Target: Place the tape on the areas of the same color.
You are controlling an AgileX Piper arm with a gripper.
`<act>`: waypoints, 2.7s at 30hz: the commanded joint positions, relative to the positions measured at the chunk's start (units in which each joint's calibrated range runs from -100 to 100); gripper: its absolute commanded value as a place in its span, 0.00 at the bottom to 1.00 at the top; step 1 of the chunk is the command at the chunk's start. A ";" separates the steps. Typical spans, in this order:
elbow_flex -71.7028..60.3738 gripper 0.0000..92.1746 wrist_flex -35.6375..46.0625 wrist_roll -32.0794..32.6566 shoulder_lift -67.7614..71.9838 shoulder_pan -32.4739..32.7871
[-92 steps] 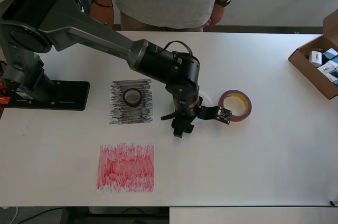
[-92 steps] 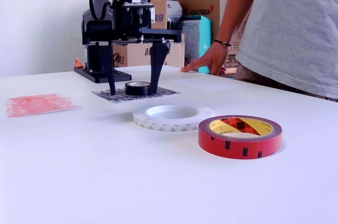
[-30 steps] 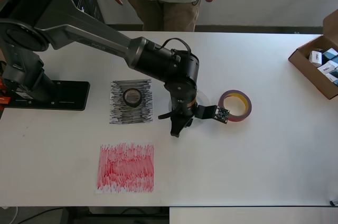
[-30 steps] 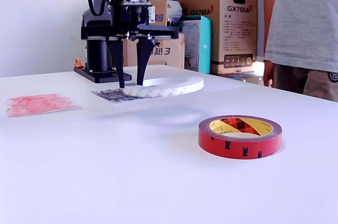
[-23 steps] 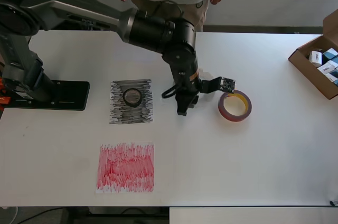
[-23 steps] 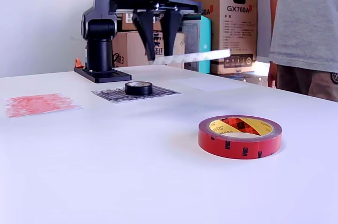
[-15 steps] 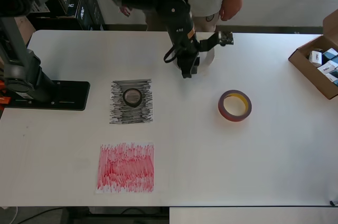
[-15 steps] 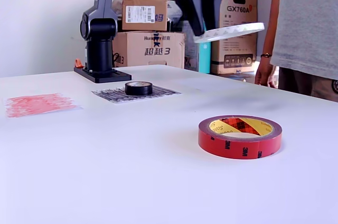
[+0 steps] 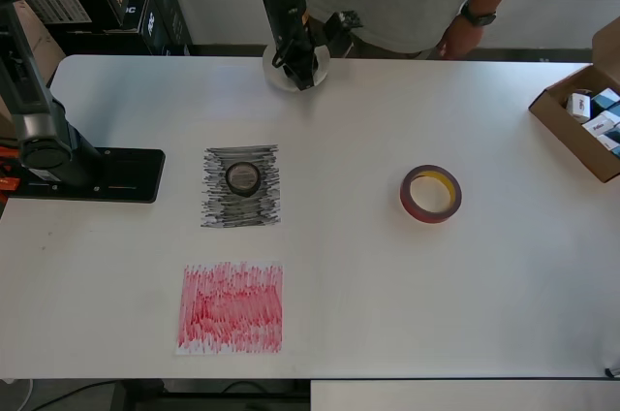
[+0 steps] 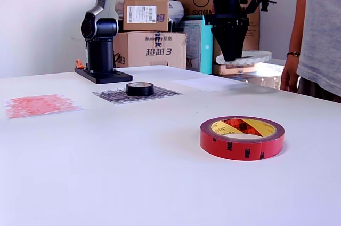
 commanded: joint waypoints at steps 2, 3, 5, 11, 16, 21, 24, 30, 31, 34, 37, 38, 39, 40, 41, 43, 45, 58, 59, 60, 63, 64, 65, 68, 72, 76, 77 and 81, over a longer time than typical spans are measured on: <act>4.85 0.00 -1.31 -0.84 -0.95 0.68; 5.03 0.00 -1.31 -0.92 -1.70 0.68; 6.39 0.00 -1.39 -1.25 -3.76 0.68; 16.57 0.00 -5.98 -2.88 -9.84 0.76; 24.11 0.00 -8.78 -3.62 -12.83 1.62; 26.48 0.00 -10.90 -3.70 -13.49 1.78; 26.39 0.00 -10.98 -3.70 -13.02 1.86; 25.84 0.00 -11.07 -3.70 -12.65 2.73; 25.75 0.00 -11.24 -3.62 -12.65 3.12; 25.93 0.00 -13.19 -3.54 -12.55 3.68; 25.75 0.00 -13.27 -3.54 -12.18 3.76; 25.66 0.00 -13.27 -3.54 -11.71 3.76; 25.57 0.00 -13.27 -3.54 -11.15 3.76; 25.57 0.00 -13.27 -3.54 -10.77 3.76; 25.57 0.00 -13.27 -3.54 -10.49 3.76; 25.57 0.00 -13.27 -3.54 -10.31 3.76; 25.57 0.00 -13.27 -3.54 -10.40 3.76; 25.48 0.00 -13.36 -3.54 -10.21 4.78; 25.48 0.00 -13.36 -3.54 -10.21 5.26; 25.48 0.00 -13.36 -3.54 -10.31 5.89; 25.48 0.00 -13.36 -3.46 -10.59 7.70; 25.39 0.00 -13.36 -3.29 -10.59 8.10; 25.11 0.00 -13.36 -3.05 -10.49 8.33; 24.11 0.00 -13.36 -3.05 -10.21 8.41; 22.84 0.00 -13.36 -3.13 -10.12 8.25; 20.75 0.01 -13.36 -2.96 -10.03 8.41; 20.21 0.01 -13.36 -2.88 -10.03 8.41; 18.75 0.07 -13.36 -2.39 -10.03 8.41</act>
